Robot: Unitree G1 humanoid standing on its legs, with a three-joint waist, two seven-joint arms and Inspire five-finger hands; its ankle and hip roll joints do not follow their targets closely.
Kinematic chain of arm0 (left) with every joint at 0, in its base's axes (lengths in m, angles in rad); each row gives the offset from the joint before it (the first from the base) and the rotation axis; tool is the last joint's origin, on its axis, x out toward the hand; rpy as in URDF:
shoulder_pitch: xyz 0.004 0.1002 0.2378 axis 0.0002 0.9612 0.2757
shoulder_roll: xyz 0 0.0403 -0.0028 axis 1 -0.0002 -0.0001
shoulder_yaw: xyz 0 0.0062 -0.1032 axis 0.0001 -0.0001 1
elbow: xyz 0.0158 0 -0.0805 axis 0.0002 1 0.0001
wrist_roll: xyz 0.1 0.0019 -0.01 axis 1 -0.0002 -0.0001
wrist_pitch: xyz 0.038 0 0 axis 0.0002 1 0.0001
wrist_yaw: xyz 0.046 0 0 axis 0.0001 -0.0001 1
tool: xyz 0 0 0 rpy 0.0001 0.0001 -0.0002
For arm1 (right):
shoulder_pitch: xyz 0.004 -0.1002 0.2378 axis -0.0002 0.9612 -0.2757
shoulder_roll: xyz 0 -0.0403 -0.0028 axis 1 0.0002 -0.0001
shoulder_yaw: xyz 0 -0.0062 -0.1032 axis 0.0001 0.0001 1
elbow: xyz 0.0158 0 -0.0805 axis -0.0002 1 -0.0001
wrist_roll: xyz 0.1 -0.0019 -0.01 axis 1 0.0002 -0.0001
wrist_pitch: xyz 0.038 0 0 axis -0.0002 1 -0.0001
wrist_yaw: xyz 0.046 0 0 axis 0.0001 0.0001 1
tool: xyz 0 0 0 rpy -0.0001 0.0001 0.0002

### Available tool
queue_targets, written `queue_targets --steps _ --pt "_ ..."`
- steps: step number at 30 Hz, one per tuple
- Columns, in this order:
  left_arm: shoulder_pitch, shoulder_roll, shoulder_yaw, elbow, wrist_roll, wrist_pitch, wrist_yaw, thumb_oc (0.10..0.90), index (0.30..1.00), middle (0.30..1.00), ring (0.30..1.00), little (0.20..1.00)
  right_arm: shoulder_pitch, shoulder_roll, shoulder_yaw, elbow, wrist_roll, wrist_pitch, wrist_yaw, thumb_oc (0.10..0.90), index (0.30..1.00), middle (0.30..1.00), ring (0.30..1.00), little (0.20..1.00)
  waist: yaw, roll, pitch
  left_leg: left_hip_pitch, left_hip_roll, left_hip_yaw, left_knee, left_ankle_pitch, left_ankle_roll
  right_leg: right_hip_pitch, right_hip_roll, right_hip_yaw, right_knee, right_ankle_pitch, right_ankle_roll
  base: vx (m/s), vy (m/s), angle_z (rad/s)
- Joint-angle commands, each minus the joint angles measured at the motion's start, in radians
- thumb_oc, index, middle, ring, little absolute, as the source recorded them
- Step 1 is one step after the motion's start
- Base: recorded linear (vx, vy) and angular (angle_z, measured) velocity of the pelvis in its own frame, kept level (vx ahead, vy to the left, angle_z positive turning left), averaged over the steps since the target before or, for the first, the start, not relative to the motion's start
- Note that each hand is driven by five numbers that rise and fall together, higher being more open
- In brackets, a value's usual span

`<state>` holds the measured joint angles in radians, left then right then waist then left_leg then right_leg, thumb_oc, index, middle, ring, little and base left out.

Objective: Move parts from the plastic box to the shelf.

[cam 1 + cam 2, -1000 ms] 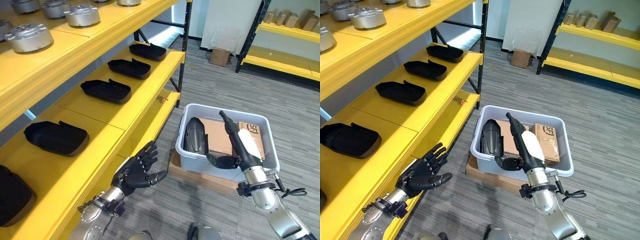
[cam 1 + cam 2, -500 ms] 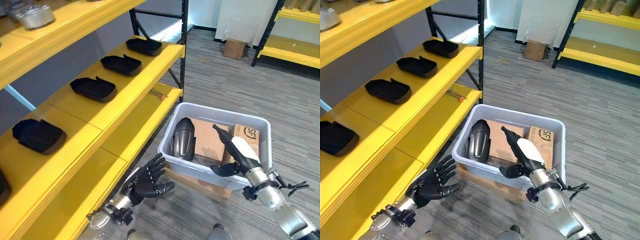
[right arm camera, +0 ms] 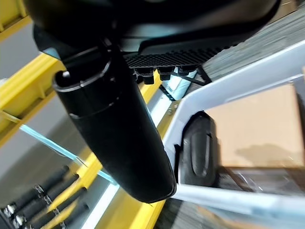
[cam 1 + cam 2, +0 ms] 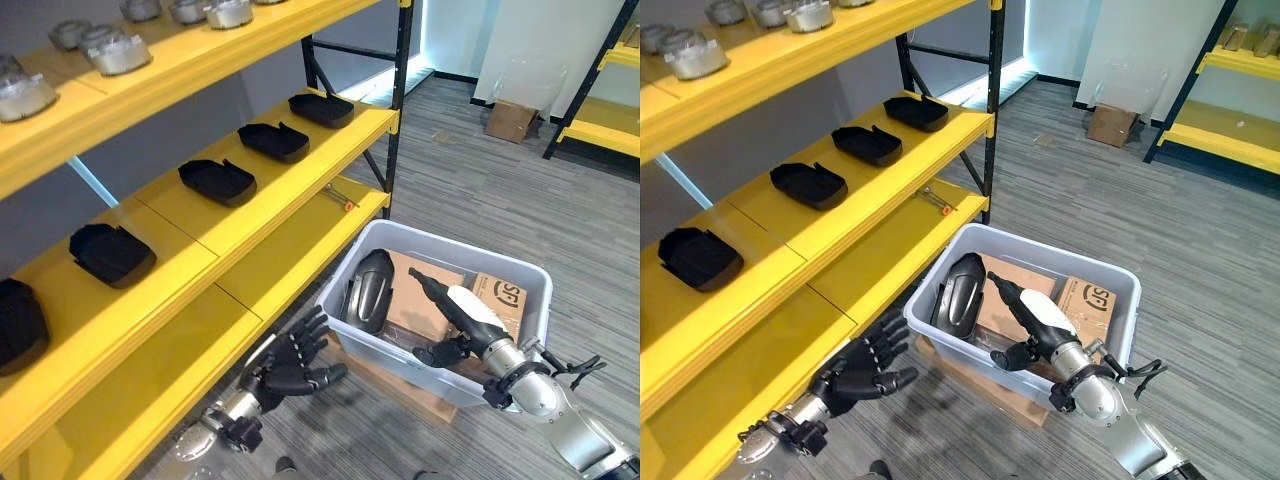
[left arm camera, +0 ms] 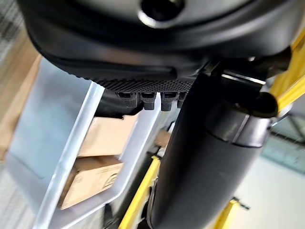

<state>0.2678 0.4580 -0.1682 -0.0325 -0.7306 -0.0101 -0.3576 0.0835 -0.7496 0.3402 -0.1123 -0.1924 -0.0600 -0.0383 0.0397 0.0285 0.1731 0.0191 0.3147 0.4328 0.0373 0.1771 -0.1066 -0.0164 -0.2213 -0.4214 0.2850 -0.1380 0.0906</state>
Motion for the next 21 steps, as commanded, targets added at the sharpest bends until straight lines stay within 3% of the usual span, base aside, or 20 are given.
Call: queue_targets --steps 1,2,9,10,16,19,21 --pt "-0.031 0.028 0.038 -0.105 -0.014 -0.132 -0.051 0.900 1.000 1.000 1.000 1.000 -0.079 0.042 -0.064 -0.098 0.023 -0.115 -0.148 0.900 1.000 1.000 1.000 1.000 0.022 -0.029 0.015 -0.038 0.126 -0.041 -0.028 0.084 -0.088 0.075 0.043 0.003 -0.115 0.008 -0.011 0.12 0.142 -0.06" --pt "-0.035 0.028 0.038 -0.098 -0.022 -0.136 -0.053 0.900 1.000 1.000 1.000 1.000 -0.078 0.042 -0.069 -0.101 0.032 -0.119 -0.149 0.900 1.000 1.000 1.000 1.000 0.013 -0.031 0.013 -0.021 0.124 -0.024 -0.031 0.037 -0.096 0.075 0.030 -0.001 -0.091 -0.017 -0.004 0.10 0.117 -0.10" --pt "-0.067 0.030 0.009 -0.077 -0.023 -0.150 -0.067 0.900 1.000 1.000 1.000 1.000 -0.055 0.065 -0.075 -0.090 0.059 -0.123 -0.185 0.900 1.000 1.000 1.000 1.000 -0.018 -0.025 0.018 0.013 0.100 0.019 0.026 -0.040 -0.071 0.045 0.017 0.003 0.034 -0.070 -0.016 0.10 0.176 -0.16" --pt "-0.020 0.024 0.051 -0.101 -0.091 -0.251 0.008 0.900 1.000 1.000 1.000 1.000 -0.043 0.036 -0.141 -0.149 -0.031 -0.198 -0.277 0.900 1.000 1.000 1.000 1.000 0.024 -0.042 0.018 0.036 0.036 -0.039 0.074 -0.168 -0.030 0.012 -0.036 -0.041 0.012 -0.004 0.024 0.06 0.088 -0.11" --pt "-0.024 0.015 0.040 -0.085 -0.100 -0.207 0.001 0.900 1.000 1.000 1.000 1.000 -0.028 0.089 -0.131 -0.122 -0.041 -0.193 -0.308 0.900 1.000 1.000 1.000 1.000 0.016 -0.048 0.006 0.048 -0.019 -0.056 0.076 -0.204 -0.005 0.015 -0.042 -0.016 0.032 -0.023 0.038 0.11 0.116 0.02" --pt "-0.015 0.002 0.039 -0.081 -0.203 -0.137 -0.023 0.900 1.000 1.000 1.000 1.000 -0.016 0.101 -0.119 -0.123 -0.064 -0.215 -0.302 0.900 1.000 1.000 1.000 1.000 0.011 -0.044 -0.001 0.043 -0.039 -0.044 0.072 -0.198 0.020 0.020 -0.032 -0.001 0.003 -0.003 0.035 0.10 0.105 0.05" --pt "-0.012 0.002 0.049 -0.083 -0.197 -0.150 0.000 0.900 1.000 1.000 1.000 1.000 -0.016 0.106 -0.114 -0.125 -0.091 -0.220 -0.305 0.900 1.000 1.000 1.000 1.000 0.012 -0.043 -0.004 0.044 -0.049 -0.050 0.073 -0.203 0.029 0.026 -0.025 0.018 -0.007 -0.001 0.035 0.10 0.052 -0.02"
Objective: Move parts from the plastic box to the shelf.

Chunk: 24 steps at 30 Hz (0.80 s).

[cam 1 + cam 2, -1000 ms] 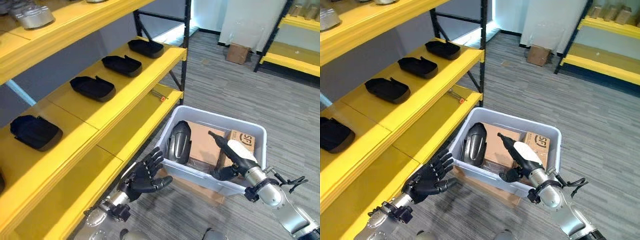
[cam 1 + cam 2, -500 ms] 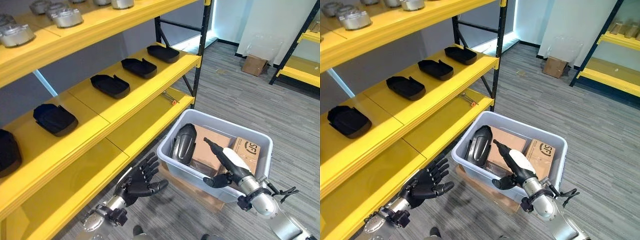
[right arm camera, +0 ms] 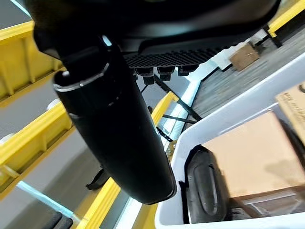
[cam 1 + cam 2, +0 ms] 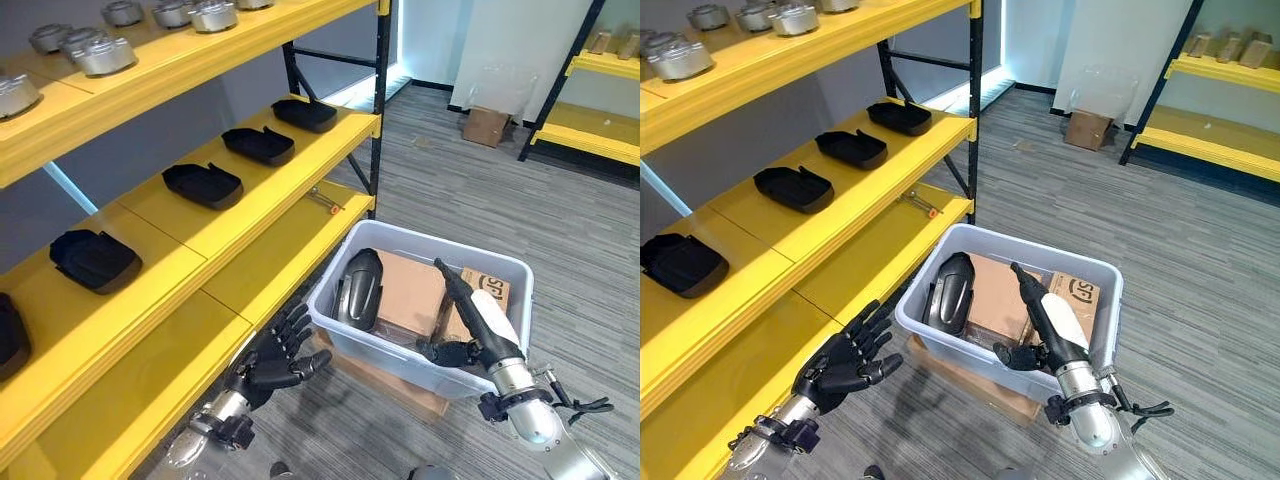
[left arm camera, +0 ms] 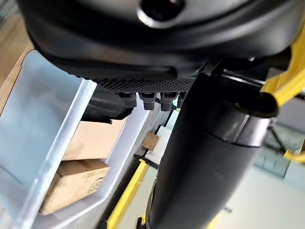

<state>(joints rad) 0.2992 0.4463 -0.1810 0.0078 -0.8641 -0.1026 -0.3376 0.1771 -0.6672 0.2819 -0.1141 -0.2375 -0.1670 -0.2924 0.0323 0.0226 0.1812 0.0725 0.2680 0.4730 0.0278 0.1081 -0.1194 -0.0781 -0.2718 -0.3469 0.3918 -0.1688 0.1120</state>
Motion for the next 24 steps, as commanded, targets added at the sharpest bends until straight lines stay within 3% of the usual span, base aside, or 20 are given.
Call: queue_targets --steps 1,4,6,10,13,19,21,22,23,24 --pt "-0.043 0.015 0.066 -0.124 -0.065 -0.055 -0.015 0.900 1.000 1.000 1.000 1.000 -0.112 0.023 -0.055 -0.120 -0.052 -0.119 -0.052 0.900 1.000 1.000 1.000 1.000 0.021 -0.038 -0.011 -0.011 -0.003 -0.091 0.085 -0.135 0.043 0.089 0.027 -0.054 -0.115 0.028 0.013 0.12 0.003 -0.08" --pt "-0.044 0.016 0.079 -0.123 -0.078 -0.053 -0.006 0.900 1.000 1.000 1.000 1.000 -0.143 0.010 -0.057 -0.105 -0.139 -0.196 -0.079 0.900 1.000 1.000 1.000 1.000 0.035 -0.041 -0.011 -0.017 -0.004 -0.098 0.099 -0.141 0.046 0.101 0.032 -0.053 -0.130 0.027 0.009 0.09 -0.017 -0.06" --pt "-0.046 0.017 0.077 -0.134 -0.102 -0.035 0.010 0.900 1.000 1.000 1.000 1.000 -0.191 -0.015 -0.063 -0.110 -0.195 -0.217 -0.137 0.900 1.000 1.000 1.000 1.000 0.050 -0.043 -0.010 -0.025 -0.003 -0.107 0.114 -0.144 0.045 0.106 0.028 -0.058 -0.138 0.032 0.010 0.07 -0.003 -0.09" --pt "-0.054 0.018 0.056 -0.130 -0.097 -0.006 0.015 0.900 1.000 1.000 1.000 1.000 -0.318 -0.062 -0.074 -0.126 -0.227 -0.226 -0.150 0.900 1.000 1.000 1.000 1.000 0.076 -0.049 -0.009 -0.034 -0.002 -0.117 0.140 -0.159 0.045 0.114 0.016 -0.068 -0.152 0.041 0.013 0.05 0.050 -0.06" --pt "-0.051 0.012 0.026 -0.126 -0.144 0.106 -0.014 0.900 1.000 1.000 1.000 1.000 -0.434 -0.119 -0.090 -0.151 -0.263 -0.239 -0.098 0.900 1.000 1.000 1.000 1.000 0.100 -0.056 -0.012 -0.042 -0.008 -0.127 0.160 -0.175 0.047 0.121 0.003 -0.078 -0.155 0.045 0.019 0.06 0.155 -0.01" --pt "-0.044 0.037 0.014 -0.128 -0.113 0.135 -0.075 0.900 1.000 1.000 1.000 1.000 -0.487 -0.206 -0.114 -0.158 -0.277 -0.242 -0.022 0.900 1.000 1.000 1.000 1.000 0.116 -0.066 -0.014 -0.048 -0.036 -0.131 0.165 -0.186 0.064 0.126 -0.005 -0.082 -0.144 0.046 0.025 0.05 0.210 0.04" --pt "-0.053 0.061 -0.003 -0.122 -0.098 0.127 -0.099 0.900 1.000 1.000 1.000 1.000 -0.483 -0.239 -0.135 -0.159 -0.268 -0.236 -0.017 0.900 1.000 1.000 1.000 1.000 0.121 -0.071 -0.005 -0.061 -0.054 -0.123 0.181 -0.202 0.092 0.114 -0.006 -0.104 -0.055 0.003 0.010 0.03 0.250 0.20" --pt "-0.053 0.062 -0.004 -0.121 -0.098 0.127 -0.100 0.900 1.000 1.000 1.000 1.000 -0.482 -0.240 -0.135 -0.159 -0.267 -0.235 -0.016 0.900 1.000 1.000 1.000 1.000 0.121 -0.073 -0.007 -0.055 -0.058 -0.135 0.183 -0.219 0.086 0.117 -0.006 -0.092 -0.042 -0.015 0.018 0.06 0.242 0.15" --pt "-0.054 0.065 -0.013 -0.118 -0.083 0.122 -0.116 0.900 1.000 1.000 1.000 1.000 -0.478 -0.243 -0.139 -0.158 -0.257 -0.225 -0.006 0.900 1.000 1.000 1.000 1.000 0.122 -0.076 0.003 -0.052 -0.080 -0.145 0.181 -0.233 0.114 0.073 -0.021 -0.090 0.085 -0.010 0.031 0.01 0.173 0.12" --pt "-0.055 0.065 -0.016 -0.117 -0.082 0.118 -0.117 0.900 1.000 1.000 1.000 1.000 -0.480 -0.244 -0.139 -0.156 -0.252 -0.223 -0.002 0.900 1.000 1.000 1.000 1.000 0.121 -0.076 0.009 -0.057 -0.085 -0.137 0.179 -0.223 0.130 0.049 -0.025 -0.098 0.119 0.010 0.025 -0.04 0.163 0.10"
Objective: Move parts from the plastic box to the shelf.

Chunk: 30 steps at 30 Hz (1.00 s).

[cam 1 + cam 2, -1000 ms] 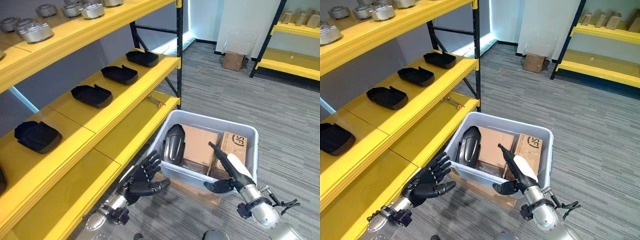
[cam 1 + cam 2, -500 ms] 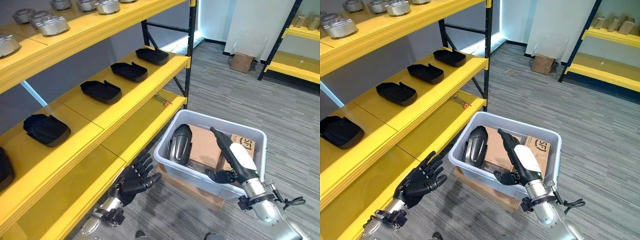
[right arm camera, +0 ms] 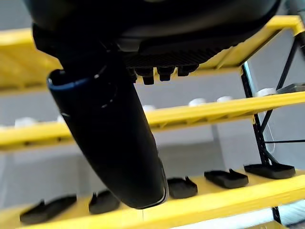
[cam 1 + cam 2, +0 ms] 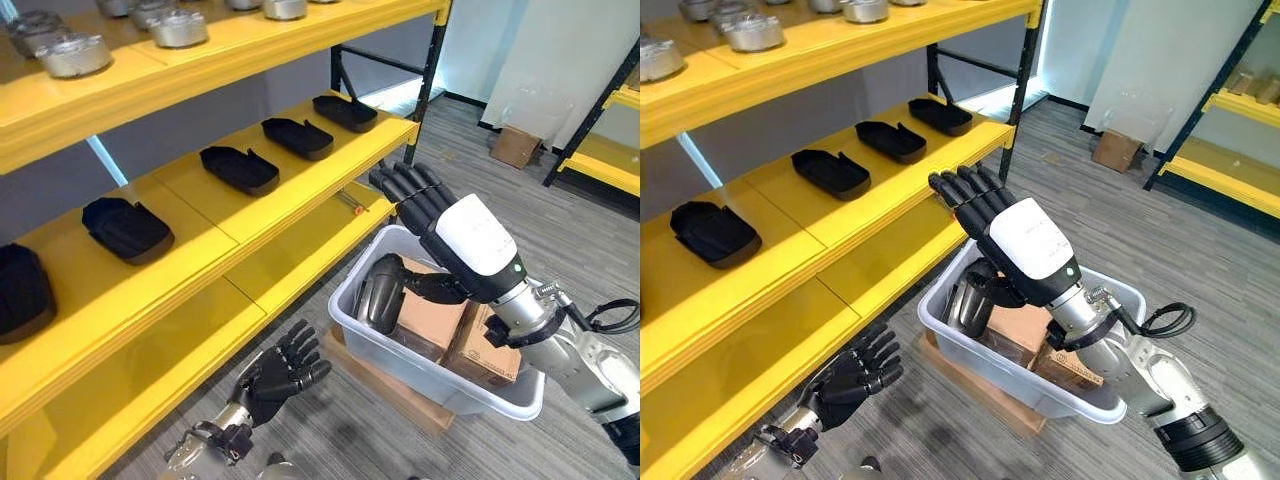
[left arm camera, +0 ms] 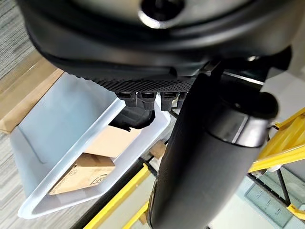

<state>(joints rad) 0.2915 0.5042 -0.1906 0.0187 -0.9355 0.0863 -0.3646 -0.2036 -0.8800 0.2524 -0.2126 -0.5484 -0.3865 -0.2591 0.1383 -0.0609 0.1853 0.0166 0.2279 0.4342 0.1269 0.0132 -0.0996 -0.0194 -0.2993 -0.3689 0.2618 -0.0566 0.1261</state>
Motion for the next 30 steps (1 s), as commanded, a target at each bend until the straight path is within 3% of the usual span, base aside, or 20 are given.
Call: queue_targets --steps 1,3,4,5,6,8,10,12,15,16,17,20,22,27,30 --pt "-0.048 0.007 -0.007 -0.128 -0.010 -0.071 -0.090 0.900 1.000 1.000 1.000 1.000 -0.099 -0.031 -0.110 -0.058 0.059 -0.004 -0.035 0.900 1.000 1.000 1.000 1.000 0.015 0.006 0.003 -0.003 -0.046 -0.097 0.080 -0.128 0.111 -0.014 0.000 -0.074 0.252 -0.103 0.011 0.03 0.027 0.07" --pt "-0.042 0.010 -0.019 -0.133 -0.016 -0.071 -0.084 0.900 1.000 1.000 1.000 1.000 -0.099 -0.029 -0.088 -0.040 0.050 0.001 -0.038 0.900 1.000 1.000 1.000 1.000 0.004 -0.011 0.023 0.013 -0.074 -0.117 0.105 -0.172 0.130 -0.076 -0.015 -0.024 0.280 -0.030 0.029 0.18 -0.141 -0.11" --pt "-0.046 0.010 -0.021 -0.129 -0.007 -0.067 -0.080 0.900 1.000 1.000 1.000 1.000 -0.085 -0.020 -0.085 -0.041 0.014 -0.001 -0.057 0.900 1.000 1.000 1.000 1.000 0.001 -0.024 0.028 0.012 -0.069 -0.115 0.119 -0.187 0.120 -0.068 -0.050 -0.008 0.159 0.030 0.042 0.21 -0.344 -0.25" --pt "-0.052 0.010 -0.022 -0.125 -0.003 -0.067 -0.078 0.900 1.000 1.000 1.000 1.000 -0.076 -0.016 -0.084 -0.045 0.001 -0.002 -0.063 0.900 1.000 1.000 1.000 1.000 -0.003 -0.029 0.028 0.014 -0.062 -0.125 0.123 -0.200 0.109 -0.065 -0.066 0.012 0.109 0.048 0.059 0.18 -0.509 -0.13" --pt "-0.068 0.011 -0.031 -0.110 0.007 -0.076 -0.079 0.900 1.000 1.000 1.000 1.000 -0.054 -0.004 -0.086 -0.057 -0.031 0.000 -0.084 0.900 1.000 1.000 1.000 1.000 -0.008 -0.040 0.032 0.004 -0.044 -0.112 0.133 -0.194 0.100 -0.054 -0.108 0.018 -0.010 0.157 0.079 0.16 -0.483 0.08" --pt "-0.089 0.025 -0.039 -0.098 0.022 -0.104 -0.078 0.900 1.000 1.000 1.000 1.000 -0.049 0.021 -0.082 -0.057 -0.066 0.006 -0.104 0.900 1.000 1.000 1.000 1.000 -0.013 -0.040 0.041 0.018 0.006 -0.107 0.122 -0.192 0.073 -0.085 -0.184 0.055 -0.056 0.312 0.125 0.19 -0.527 0.07" --pt "-0.101 0.039 -0.025 -0.093 0.013 -0.111 -0.080 0.900 1.000 1.000 1.000 1.000 -0.059 0.023 -0.085 -0.055 -0.074 -0.002 -0.101 0.900 1.000 1.000 1.000 1.000 -0.007 -0.027 0.039 0.015 0.036 -0.099 0.152 -0.211 0.053 -0.074 -0.183 0.051 -0.066 0.246 0.135 0.27 -0.357 0.04" --pt "-0.108 0.043 -0.004 -0.089 0.004 -0.121 -0.068 0.900 1.000 1.000 1.000 1.000 -0.059 0.011 -0.106 -0.074 -0.057 -0.011 -0.061 0.900 1.000 1.000 1.000 1.000 -0.009 -0.015 0.034 0.000 0.077 -0.082 0.196 -0.208 0.032 -0.031 -0.149 0.000 -0.086 0.177 0.123 0.33 -0.320 -0.15" --pt "-0.105 0.040 0.006 -0.107 -0.017 -0.116 -0.045 0.900 1.000 1.000 1.000 1.000 -0.059 -0.003 -0.121 -0.095 -0.038 -0.001 -0.020 0.900 1.000 1.000 1.000 1.000 -0.008 -0.009 0.032 -0.003 0.092 -0.072 0.209 -0.202 0.016 -0.022 -0.129 -0.019 -0.072 0.139 0.117 0.26 -0.181 -0.07" --pt "-0.088 0.038 0.022 -0.147 0.027 -0.097 -0.024 0.900 1.000 1.000 1.000 1.000 -0.076 -0.029 -0.117 -0.112 -0.022 0.036 0.026 0.900 1.000 1.000 1.000 1.000 -0.017 -0.003 0.035 0.003 0.132 -0.057 0.221 -0.192 0.002 -0.032 -0.102 -0.027 -0.025 0.062 0.103 0.40 -0.240 -0.08" --pt "-0.081 0.044 0.024 -0.156 0.062 -0.088 -0.021 0.900 1.000 1.000 1.000 1.000 -0.082 -0.036 -0.116 -0.107 -0.015 0.046 0.036 0.900 1.000 1.000 1.000 1.000 -0.019 -0.001 0.035 0.005 0.146 -0.050 0.223 -0.189 -0.003 -0.033 -0.098 -0.034 -0.014 0.041 0.096 0.38 -0.250 -0.11" --pt "-0.067 0.038 0.001 -0.131 0.043 -0.080 0.014 0.900 1.000 1.000 1.000 1.000 -0.097 -0.061 -0.114 -0.092 0.017 0.055 0.057 0.900 1.000 1.000 1.000 1.000 -0.041 0.002 0.032 0.034 0.187 -0.009 0.205 -0.163 -0.013 -0.043 -0.097 -0.048 0.016 0.021 0.075 0.27 -0.088 -0.14" --pt "-0.062 0.029 -0.006 -0.127 0.070 -0.081 -0.027 0.900 1.000 1.000 1.000 1.000 -0.090 -0.065 -0.122 -0.097 0.009 0.068 0.078 0.900 1.000 1.000 1.000 1.000 -0.051 0.005 0.032 0.049 0.199 0.013 0.195 -0.154 -0.021 -0.044 -0.095 -0.054 0.027 0.012 0.071 0.26 -0.127 0.02" --pt "-0.045 0.040 -0.018 -0.125 0.088 -0.078 -0.014 0.900 1.000 1.000 1.000 1.000 -0.076 -0.089 -0.118 -0.087 0.000 0.036 0.068 0.900 1.000 1.000 1.000 1.000 -0.068 0.010 0.039 0.083 0.200 0.038 0.184 -0.163 -0.021 -0.083 -0.103 -0.056 0.077 0.001 0.063 0.17 -0.156 0.04" --pt "-0.049 0.040 -0.025 -0.126 0.134 -0.067 -0.045 0.900 1.000 1.000 1.000 1.000 -0.087 -0.095 -0.091 -0.083 -0.007 0.014 0.077 0.900 1.000 1.000 1.000 1.000 -0.072 0.010 0.038 0.090 0.205 0.040 0.208 -0.169 -0.018 -0.103 -0.090 -0.058 0.109 -0.019 0.040 0.14 -0.247 0.07"
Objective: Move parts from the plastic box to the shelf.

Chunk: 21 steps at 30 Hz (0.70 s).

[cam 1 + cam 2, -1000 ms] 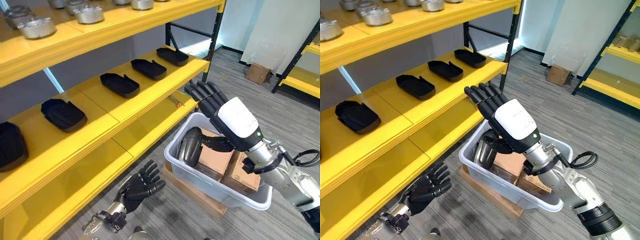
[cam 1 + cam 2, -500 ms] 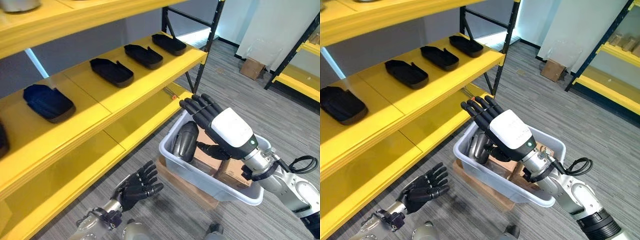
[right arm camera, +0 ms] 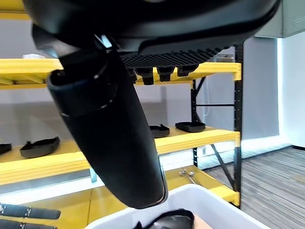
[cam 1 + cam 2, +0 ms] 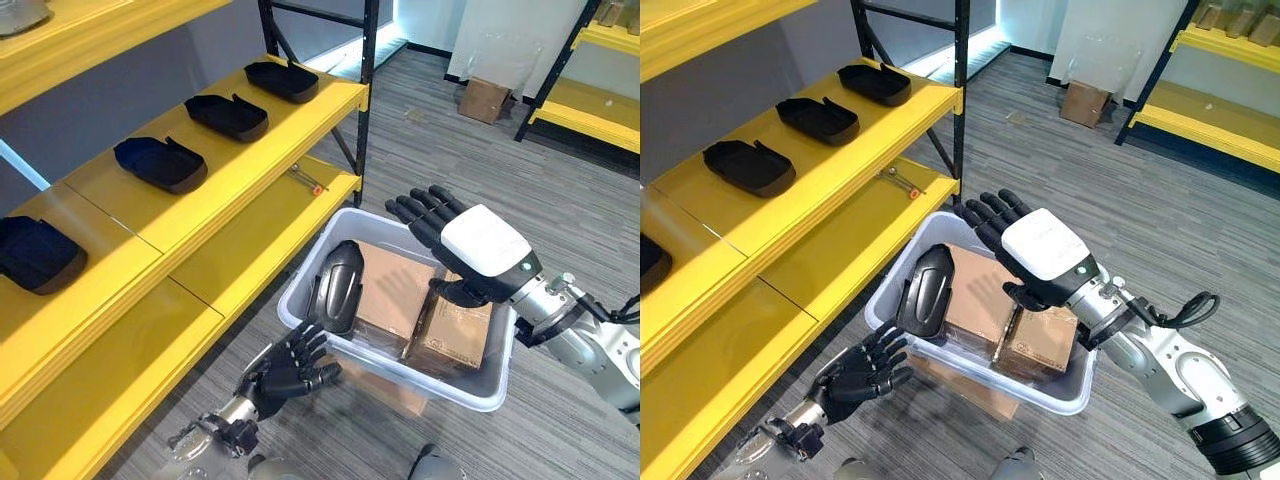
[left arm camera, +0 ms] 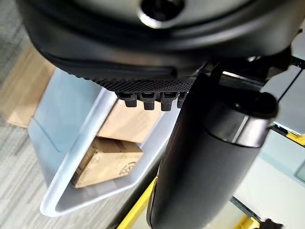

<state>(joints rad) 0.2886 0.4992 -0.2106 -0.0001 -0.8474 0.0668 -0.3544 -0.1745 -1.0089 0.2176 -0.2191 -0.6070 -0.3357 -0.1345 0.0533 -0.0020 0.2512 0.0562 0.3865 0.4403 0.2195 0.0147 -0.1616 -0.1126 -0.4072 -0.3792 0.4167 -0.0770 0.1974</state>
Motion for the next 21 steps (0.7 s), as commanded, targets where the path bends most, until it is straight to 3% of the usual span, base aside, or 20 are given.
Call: queue_targets --steps 1,4,5,6,8,9,10,11,12,14,15,17,18,21 --pt "-0.049 0.046 -0.009 -0.106 0.080 -0.043 -0.058 0.900 1.000 1.000 1.000 1.000 -0.120 0.031 -0.051 -0.074 0.055 -0.041 -0.044 0.900 1.000 1.000 1.000 1.000 0.012 -0.049 -0.029 0.052 0.048 0.036 0.121 -0.172 0.044 -0.012 0.021 -0.049 -0.040 -0.005 -0.037 0.11 -0.227 0.03" --pt "-0.059 0.048 -0.009 -0.070 0.019 -0.032 0.074 0.900 1.000 1.000 1.000 1.000 -0.148 0.029 -0.012 -0.075 0.112 -0.030 0.008 0.900 1.000 1.000 1.000 1.000 0.000 -0.045 -0.042 0.076 0.058 0.067 0.145 -0.162 0.041 -0.024 0.034 -0.067 -0.016 -0.033 -0.062 0.11 -0.211 0.01" --pt "-0.078 0.045 0.012 -0.048 0.081 -0.031 0.058 0.900 1.000 1.000 1.000 1.000 -0.164 0.042 0.019 -0.101 0.109 -0.007 0.021 0.900 1.000 1.000 1.000 1.000 -0.009 -0.045 -0.050 0.076 0.082 0.090 0.195 -0.098 0.020 -0.022 0.062 -0.076 -0.030 -0.046 -0.087 0.11 -0.250 -0.01" --pt "-0.099 0.053 0.016 -0.040 0.088 -0.045 0.058 0.900 1.000 1.000 1.000 1.000 -0.184 0.041 0.038 -0.108 0.114 -0.004 0.028 0.900 1.000 1.000 1.000 1.000 -0.002 -0.038 -0.045 0.014 0.102 0.070 0.261 -0.048 0.004 -0.003 0.100 -0.081 -0.046 -0.069 -0.111 0.10 -0.231 0.00" --pt "-0.109 0.057 0.023 -0.041 0.068 -0.051 0.076 0.900 1.000 1.000 1.000 1.000 -0.197 0.036 0.050 -0.107 0.120 -0.016 0.025 0.900 1.000 1.000 1.000 1.000 0.004 -0.028 -0.035 -0.028 0.070 0.037 0.257 -0.064 0.018 -0.001 0.112 -0.072 -0.050 -0.070 -0.110 0.04 -0.028 0.08" --pt "-0.119 0.063 0.050 -0.049 0.036 -0.063 0.077 0.900 1.000 1.000 1.000 1.000 -0.216 0.038 0.064 -0.110 0.117 -0.038 0.037 0.900 1.000 1.000 1.000 1.000 0.011 -0.005 -0.016 -0.049 0.009 0.006 0.183 -0.096 0.040 -0.010 0.114 -0.055 -0.046 -0.057 -0.092 0.03 0.099 0.14" --pt "-0.120 0.064 0.056 -0.052 0.029 -0.062 0.072 0.900 1.000 1.000 1.000 1.000 -0.219 0.040 0.067 -0.109 0.114 -0.044 0.039 0.900 1.000 1.000 1.000 1.000 0.012 -0.002 -0.012 -0.048 -0.005 0.002 0.159 -0.098 0.043 -0.012 0.111 -0.051 -0.045 -0.054 -0.087 0.03 0.211 0.17" --pt "-0.122 0.065 0.072 -0.069 0.019 -0.046 0.055 0.900 1.000 1.000 1.000 1.000 -0.218 0.044 0.071 -0.111 0.106 -0.057 0.039 0.900 1.000 1.000 1.000 1.000 0.025 0.017 0.002 -0.062 -0.039 -0.017 0.034 -0.031 0.037 -0.002 0.127 -0.046 -0.064 -0.034 -0.087 0.03 0.173 -0.04" --pt "-0.121 0.065 0.074 -0.075 0.021 -0.041 0.051 0.900 1.000 1.000 1.000 1.000 -0.214 0.044 0.070 -0.112 0.111 -0.056 0.042 0.900 1.000 1.000 1.000 1.000 0.029 0.023 0.004 -0.065 -0.043 -0.027 -0.002 -0.006 0.029 0.006 0.136 -0.041 -0.073 -0.033 -0.086 0.08 0.230 -0.14" --pt "-0.100 0.057 0.073 -0.084 0.104 -0.030 0.062 0.900 1.000 1.000 1.000 1.000 -0.185 0.045 0.062 -0.113 0.121 -0.060 0.026 0.900 1.000 1.000 1.000 1.000 0.061 0.044 0.025 -0.173 -0.025 -0.151 -0.142 0.178 -0.012 0.064 0.191 0.006 -0.104 -0.070 -0.099 0.17 0.218 -0.24" --pt "-0.096 0.056 0.073 -0.081 0.112 -0.034 0.063 0.900 1.000 1.000 1.000 1.000 -0.182 0.047 0.062 -0.111 0.118 -0.060 0.014 0.900 1.000 1.000 1.000 1.000 0.068 0.047 0.027 -0.195 -0.020 -0.174 -0.153 0.199 -0.013 0.068 0.199 0.014 -0.107 -0.072 -0.102 0.14 0.224 -0.39" --pt "-0.081 0.063 0.087 -0.071 0.092 -0.044 0.054 0.900 1.000 1.000 1.000 1.000 -0.202 0.058 0.086 -0.096 0.144 -0.086 -0.017 0.900 1.000 1.000 1.000 1.000 0.096 0.042 0.039 -0.224 -0.032 -0.266 -0.162 0.182 -0.010 0.068 0.194 0.045 -0.068 -0.113 -0.099 0.14 0.229 -0.49" --pt "-0.075 0.062 0.092 -0.073 0.092 -0.043 0.040 0.900 1.000 1.000 1.000 1.000 -0.206 0.065 0.090 -0.093 0.149 -0.088 -0.017 0.900 1.000 1.000 1.000 1.000 0.102 0.043 0.038 -0.223 -0.037 -0.281 -0.158 0.173 -0.007 0.067 0.194 0.049 -0.059 -0.119 -0.099 0.19 0.253 -0.45" --pt "-0.073 0.052 0.085 -0.094 0.100 -0.034 -0.040 0.900 1.000 1.000 1.000 1.000 -0.210 0.086 0.077 -0.097 0.172 -0.066 0.021 0.900 1.000 1.000 1.000 1.000 0.100 0.039 0.028 -0.194 -0.062 -0.258 -0.124 0.106 0.014 0.059 0.189 0.037 -0.012 -0.141 -0.108 0.17 0.271 -0.89"
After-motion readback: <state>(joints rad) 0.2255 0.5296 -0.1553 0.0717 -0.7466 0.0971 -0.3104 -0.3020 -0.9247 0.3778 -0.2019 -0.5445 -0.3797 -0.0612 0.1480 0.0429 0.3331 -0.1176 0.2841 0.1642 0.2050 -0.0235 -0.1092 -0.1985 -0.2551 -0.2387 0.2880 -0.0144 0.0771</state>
